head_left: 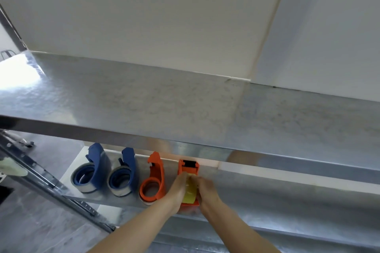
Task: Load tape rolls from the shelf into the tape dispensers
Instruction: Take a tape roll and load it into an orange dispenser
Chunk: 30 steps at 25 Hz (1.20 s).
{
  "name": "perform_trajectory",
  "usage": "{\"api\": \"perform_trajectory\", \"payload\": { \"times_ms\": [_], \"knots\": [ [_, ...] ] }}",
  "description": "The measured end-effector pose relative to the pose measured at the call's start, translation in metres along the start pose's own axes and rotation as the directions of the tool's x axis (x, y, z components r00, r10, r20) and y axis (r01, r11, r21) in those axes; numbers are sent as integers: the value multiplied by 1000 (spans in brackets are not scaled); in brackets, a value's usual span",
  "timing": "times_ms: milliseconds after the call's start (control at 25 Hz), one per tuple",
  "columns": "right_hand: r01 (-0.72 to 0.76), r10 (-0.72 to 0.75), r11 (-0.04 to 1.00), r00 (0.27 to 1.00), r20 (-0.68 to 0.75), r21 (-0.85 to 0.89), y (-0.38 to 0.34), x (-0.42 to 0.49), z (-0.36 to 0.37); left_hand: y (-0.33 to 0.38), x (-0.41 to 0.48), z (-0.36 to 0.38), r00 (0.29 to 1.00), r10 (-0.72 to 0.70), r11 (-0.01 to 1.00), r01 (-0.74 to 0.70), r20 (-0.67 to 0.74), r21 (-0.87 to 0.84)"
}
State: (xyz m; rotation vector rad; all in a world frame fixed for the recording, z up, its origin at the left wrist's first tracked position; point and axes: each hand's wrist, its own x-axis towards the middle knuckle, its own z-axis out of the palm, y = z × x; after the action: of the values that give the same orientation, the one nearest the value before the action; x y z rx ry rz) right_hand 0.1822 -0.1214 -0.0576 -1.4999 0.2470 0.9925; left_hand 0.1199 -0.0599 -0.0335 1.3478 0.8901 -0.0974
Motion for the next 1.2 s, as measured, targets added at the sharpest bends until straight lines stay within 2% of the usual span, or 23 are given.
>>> {"api": "perform_trajectory", "payload": {
  "times_ms": [120, 240, 360, 440, 560, 680, 840, 880, 1040, 1200],
  "knots": [
    [61, -52, 990, 996, 74, -125, -18, -20, -8, 2, -6, -3, 998, 46, 997, -43, 46, -62],
    [251, -219, 915, 966, 135, -314, -31, -30, -26, 2, -16, -11, 988, 126, 992, -124, 86, -27],
    [438, -375, 732, 898, 229, -521, -34, -33, -35, 1, -29, -20, 961, 199, 976, -211, 190, 47],
    [491, -420, 639, 867, 266, -592, -41, -38, -33, 0, -33, -25, 951, 223, 967, -243, 213, 74],
    [576, -537, 434, 783, 315, -692, -59, -45, -27, 1, -52, -28, 932, 286, 951, -305, 222, 56],
    [588, -621, 441, 745, 243, -678, -75, -46, -28, 2, -69, -30, 892, 384, 915, -402, 238, 31],
    [585, -627, 524, 756, 185, -619, -88, -57, -24, 8, -84, -37, 854, 451, 883, -470, 260, 11],
    [587, -637, 512, 749, 181, -628, -90, -61, -22, 8, -87, -39, 850, 453, 882, -470, 269, 1],
    [502, -682, 228, 694, 231, -834, -92, -71, -15, 13, -93, -37, 882, 395, 918, -388, 259, -79],
    [391, -759, 51, 613, 219, -919, -92, -78, -11, 6, -93, -38, 903, 338, 938, -346, 265, -16]
  ]
}}
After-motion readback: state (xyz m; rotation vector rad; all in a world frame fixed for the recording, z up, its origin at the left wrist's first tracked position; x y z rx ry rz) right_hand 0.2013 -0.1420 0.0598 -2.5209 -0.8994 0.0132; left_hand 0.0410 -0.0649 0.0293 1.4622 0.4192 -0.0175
